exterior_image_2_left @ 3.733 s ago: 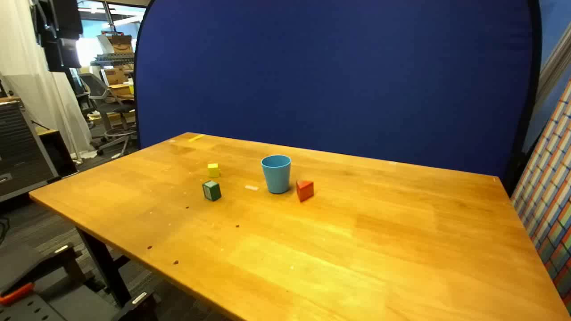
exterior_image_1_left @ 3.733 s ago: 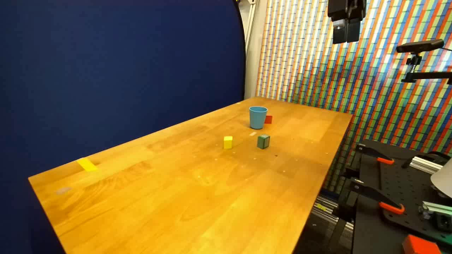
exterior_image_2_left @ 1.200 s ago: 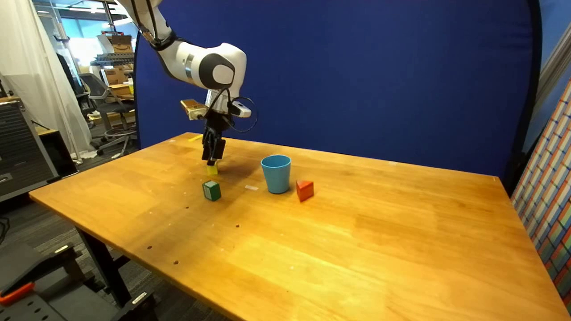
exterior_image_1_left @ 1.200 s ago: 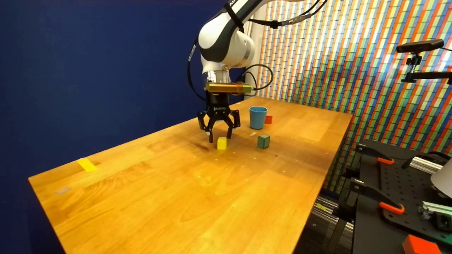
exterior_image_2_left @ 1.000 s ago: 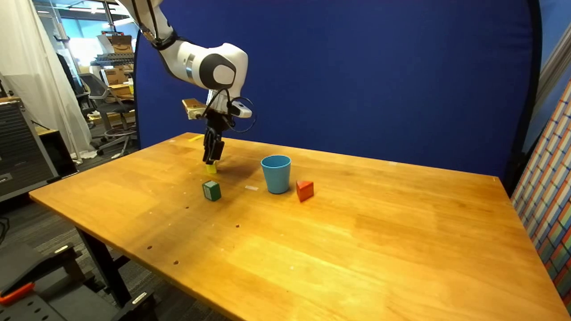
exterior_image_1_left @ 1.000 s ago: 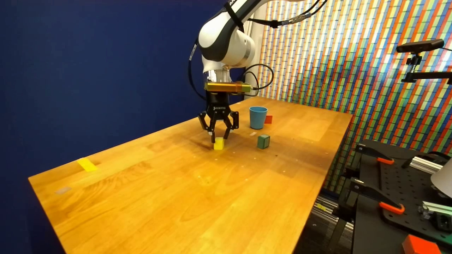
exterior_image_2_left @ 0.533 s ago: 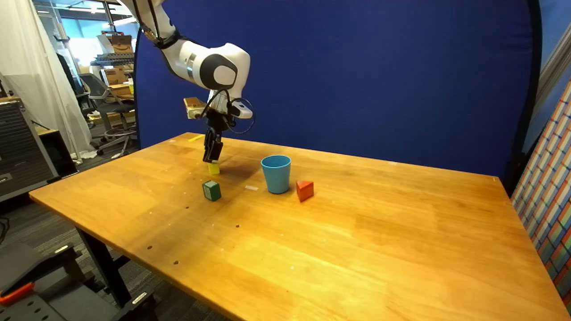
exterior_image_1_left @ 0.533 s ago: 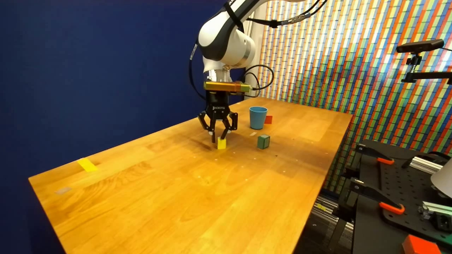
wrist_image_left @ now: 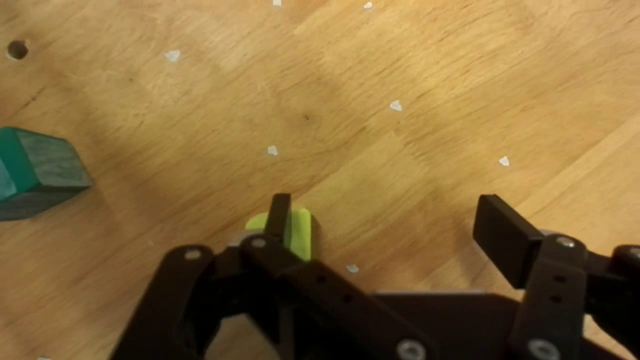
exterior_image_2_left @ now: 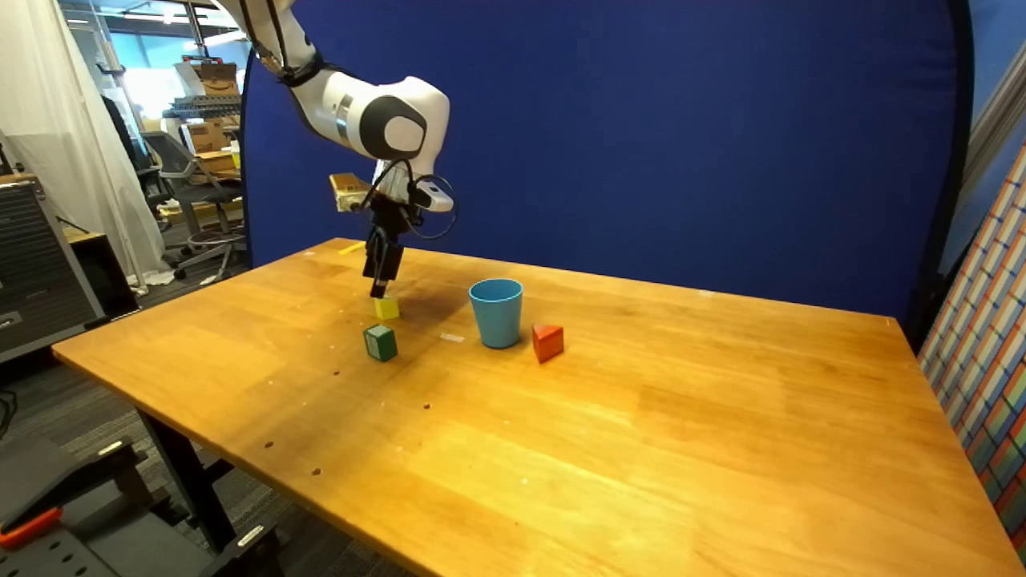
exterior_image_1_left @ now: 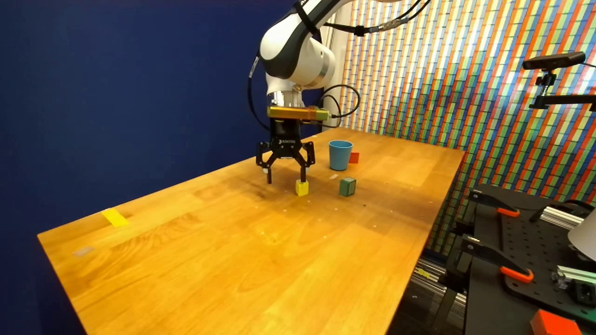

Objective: Pick up the yellow block from the table and put it in the light blue cup.

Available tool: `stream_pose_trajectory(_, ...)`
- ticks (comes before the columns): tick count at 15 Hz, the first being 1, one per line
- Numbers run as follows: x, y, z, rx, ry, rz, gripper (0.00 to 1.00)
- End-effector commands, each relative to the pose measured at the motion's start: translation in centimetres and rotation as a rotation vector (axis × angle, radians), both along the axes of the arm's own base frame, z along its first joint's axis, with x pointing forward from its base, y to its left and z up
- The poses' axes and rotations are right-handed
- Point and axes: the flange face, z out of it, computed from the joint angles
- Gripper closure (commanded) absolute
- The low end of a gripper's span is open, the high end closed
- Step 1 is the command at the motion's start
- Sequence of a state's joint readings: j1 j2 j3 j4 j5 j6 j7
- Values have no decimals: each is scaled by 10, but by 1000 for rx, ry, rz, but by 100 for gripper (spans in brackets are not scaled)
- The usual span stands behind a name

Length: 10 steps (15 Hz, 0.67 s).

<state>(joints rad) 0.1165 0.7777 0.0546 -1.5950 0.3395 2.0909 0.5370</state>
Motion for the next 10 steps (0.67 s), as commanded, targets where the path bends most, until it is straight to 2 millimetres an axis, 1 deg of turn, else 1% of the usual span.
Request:
stream_pose_trajectory(1, 3, 2, 21, 4, 1, -8, 0)
stream_pose_trajectory(3, 1, 1, 32, -9, -13, -18, 0)
stream_pose_trajectory(5, 2, -3, 34, -28, -11, -69, 0)
stream_pose_trajectory(8, 4, -11, 21, -56, 28, -181, 0)
stream_pose_trajectory(10, 0, -21, 11, -66, 65, -253, 0)
